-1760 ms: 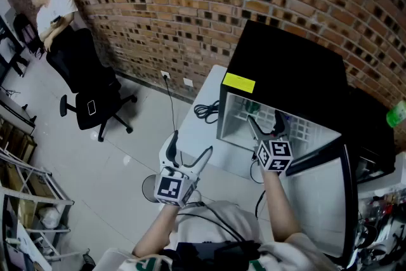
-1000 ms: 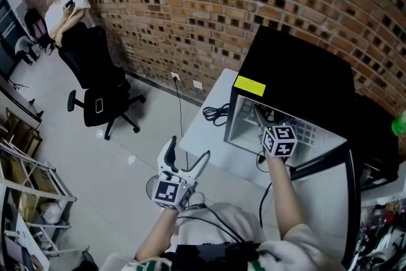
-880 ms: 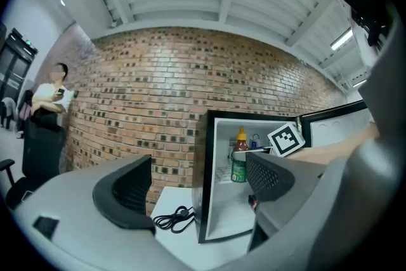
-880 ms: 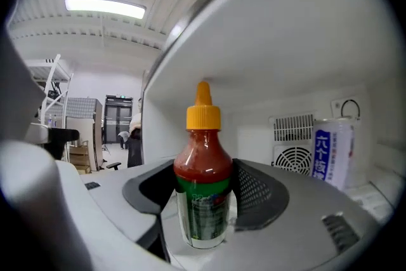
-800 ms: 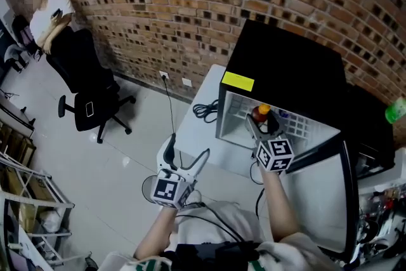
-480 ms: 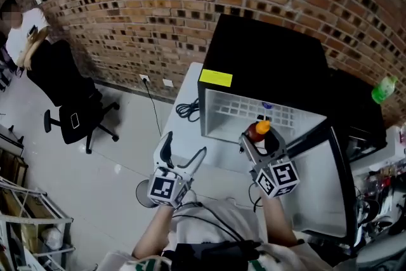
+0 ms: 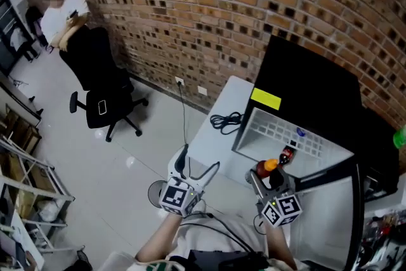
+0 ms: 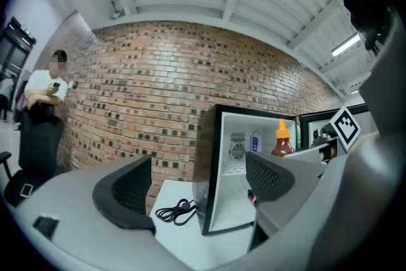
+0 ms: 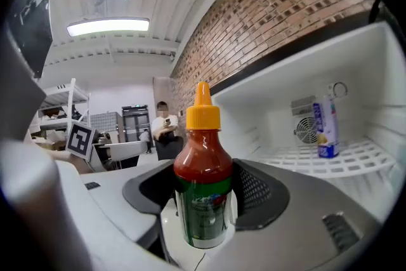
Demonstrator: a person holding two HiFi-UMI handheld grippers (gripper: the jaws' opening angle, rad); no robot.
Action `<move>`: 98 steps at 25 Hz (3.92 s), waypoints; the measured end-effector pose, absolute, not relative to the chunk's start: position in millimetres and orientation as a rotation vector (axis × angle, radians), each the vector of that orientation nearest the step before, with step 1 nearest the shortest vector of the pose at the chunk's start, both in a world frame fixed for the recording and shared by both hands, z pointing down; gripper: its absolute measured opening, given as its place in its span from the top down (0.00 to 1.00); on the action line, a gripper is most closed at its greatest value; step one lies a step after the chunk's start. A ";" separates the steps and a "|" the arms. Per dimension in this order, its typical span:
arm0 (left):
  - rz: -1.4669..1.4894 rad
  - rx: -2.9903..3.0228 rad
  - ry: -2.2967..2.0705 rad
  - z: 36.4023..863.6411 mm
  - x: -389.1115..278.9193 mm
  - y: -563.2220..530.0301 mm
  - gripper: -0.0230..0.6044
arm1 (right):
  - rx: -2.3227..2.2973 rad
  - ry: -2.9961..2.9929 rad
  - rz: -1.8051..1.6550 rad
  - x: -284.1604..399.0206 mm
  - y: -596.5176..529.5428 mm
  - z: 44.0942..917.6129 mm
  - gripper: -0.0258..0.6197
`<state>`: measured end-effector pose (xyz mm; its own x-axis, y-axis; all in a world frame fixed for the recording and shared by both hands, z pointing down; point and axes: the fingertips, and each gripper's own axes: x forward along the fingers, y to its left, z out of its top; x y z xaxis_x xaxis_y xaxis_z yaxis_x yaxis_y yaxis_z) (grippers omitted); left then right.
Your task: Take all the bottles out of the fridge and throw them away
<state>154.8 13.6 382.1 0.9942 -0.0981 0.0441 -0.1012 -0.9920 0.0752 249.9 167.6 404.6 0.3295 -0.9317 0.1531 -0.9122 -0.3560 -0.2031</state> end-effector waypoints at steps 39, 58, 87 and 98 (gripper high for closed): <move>0.496 2.243 -1.209 806.1 -202.9 -128.0 0.31 | -1.295 3.179 -1.585 -108.0 -97.6 956.6 0.52; 0.538 2.006 -1.344 983.3 -265.5 -101.8 0.31 | -1.176 3.527 -1.593 -167.7 -117.7 1204.7 0.70; 0.464 2.620 -0.799 663.8 -106.8 -136.7 0.32 | -1.747 2.766 -0.942 -11.9 -90.1 701.9 0.62; 0.288 2.963 -0.139 516.6 69.2 -53.6 0.32 | -2.380 1.982 -0.286 144.3 54.6 491.3 0.53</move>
<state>69.2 -53.6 516.6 0.9771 -0.0765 0.1986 -0.1077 -0.9826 0.1510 144.3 54.6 491.3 0.1710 -0.9778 0.1209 -0.9721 -0.1874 -0.1411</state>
